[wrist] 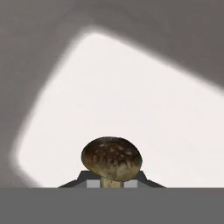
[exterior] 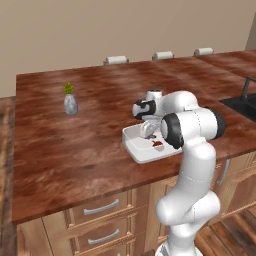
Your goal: Take the bell pepper and mushroom out of the freezer and place them in the tupperware container on the counter. Then put the tupperware containing the vegetables back in the freezer.
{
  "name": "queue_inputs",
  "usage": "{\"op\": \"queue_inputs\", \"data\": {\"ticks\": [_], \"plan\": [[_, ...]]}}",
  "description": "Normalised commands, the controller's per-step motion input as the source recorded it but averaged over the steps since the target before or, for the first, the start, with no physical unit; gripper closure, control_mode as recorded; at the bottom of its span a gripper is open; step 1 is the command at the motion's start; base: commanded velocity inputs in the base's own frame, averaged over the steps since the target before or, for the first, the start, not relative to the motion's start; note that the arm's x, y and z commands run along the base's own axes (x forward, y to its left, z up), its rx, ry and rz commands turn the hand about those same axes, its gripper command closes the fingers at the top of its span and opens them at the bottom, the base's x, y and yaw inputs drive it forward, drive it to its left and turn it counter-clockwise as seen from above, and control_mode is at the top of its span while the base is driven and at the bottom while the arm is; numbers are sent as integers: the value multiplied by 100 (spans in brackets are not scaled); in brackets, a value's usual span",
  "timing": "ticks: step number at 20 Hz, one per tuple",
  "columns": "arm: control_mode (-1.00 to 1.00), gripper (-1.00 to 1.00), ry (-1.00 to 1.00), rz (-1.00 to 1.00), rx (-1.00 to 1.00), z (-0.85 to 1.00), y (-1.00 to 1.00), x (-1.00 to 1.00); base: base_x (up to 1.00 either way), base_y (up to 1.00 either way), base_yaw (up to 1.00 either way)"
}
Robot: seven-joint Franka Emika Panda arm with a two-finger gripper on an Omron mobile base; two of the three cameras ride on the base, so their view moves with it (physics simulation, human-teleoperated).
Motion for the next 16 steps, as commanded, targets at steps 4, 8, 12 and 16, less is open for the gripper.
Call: {"op": "queue_inputs", "data": {"ticks": [4, 8, 12, 16], "plan": [[-100, -100, -12, 0, 0, -33, 0, 2, 0, 0, 0], [-100, -100, -10, 0, 0, 1, 0, 0, 0, 0, 0], [-100, -100, 0, 0, 0, 38, 0, -1, 0, 0, 0], [-100, -100, 0, 0, 0, 86, 8, -44, 0, 0, 0]]}}
